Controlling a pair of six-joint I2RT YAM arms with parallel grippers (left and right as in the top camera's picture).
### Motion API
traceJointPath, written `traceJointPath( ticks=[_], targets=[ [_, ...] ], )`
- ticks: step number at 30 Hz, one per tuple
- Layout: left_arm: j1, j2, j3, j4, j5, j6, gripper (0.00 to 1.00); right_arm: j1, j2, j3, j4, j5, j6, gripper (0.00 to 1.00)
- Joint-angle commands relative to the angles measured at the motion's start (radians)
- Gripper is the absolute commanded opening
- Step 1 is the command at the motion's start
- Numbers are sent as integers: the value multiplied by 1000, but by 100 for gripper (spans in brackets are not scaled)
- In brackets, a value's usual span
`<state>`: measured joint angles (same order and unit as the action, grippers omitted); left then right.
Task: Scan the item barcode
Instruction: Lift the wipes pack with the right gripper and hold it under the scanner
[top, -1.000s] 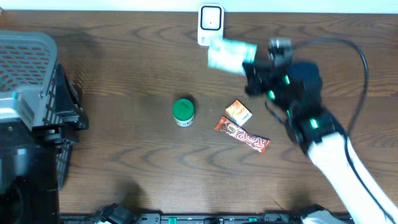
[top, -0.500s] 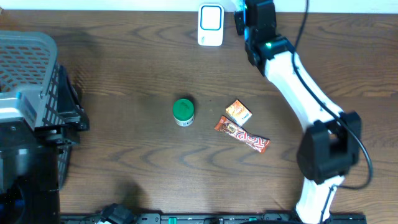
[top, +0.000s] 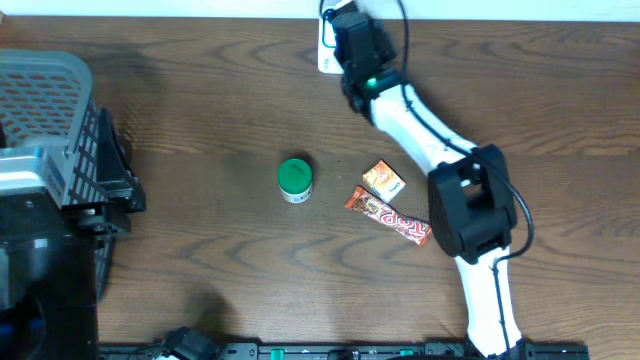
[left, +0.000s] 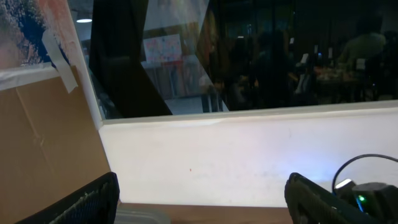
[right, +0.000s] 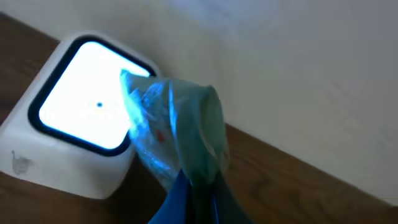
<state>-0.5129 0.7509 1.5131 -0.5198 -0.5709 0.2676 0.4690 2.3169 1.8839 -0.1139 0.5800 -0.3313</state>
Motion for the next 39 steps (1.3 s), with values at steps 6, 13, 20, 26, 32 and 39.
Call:
traceJointPath(
  ticks=[6, 13, 20, 26, 32, 39],
  targets=[
    [4, 6, -4, 1, 6, 16, 85, 41, 40, 26, -11, 45, -172, 1],
    [4, 6, -4, 1, 6, 16, 86, 67, 46, 25, -150, -144, -200, 1],
    [4, 6, -4, 1, 6, 16, 86, 82, 87, 25, -165, -136, -197, 1],
    [4, 6, -4, 2, 5, 16, 85, 82, 73, 36, -175, -64, -169, 1],
    [4, 6, -4, 6, 6, 16, 85, 74, -35, 59, -206, 78, -163, 1],
    [4, 6, -4, 19, 5, 16, 86, -46, -251, 59, -540, 93, 24, 1]
  ],
)
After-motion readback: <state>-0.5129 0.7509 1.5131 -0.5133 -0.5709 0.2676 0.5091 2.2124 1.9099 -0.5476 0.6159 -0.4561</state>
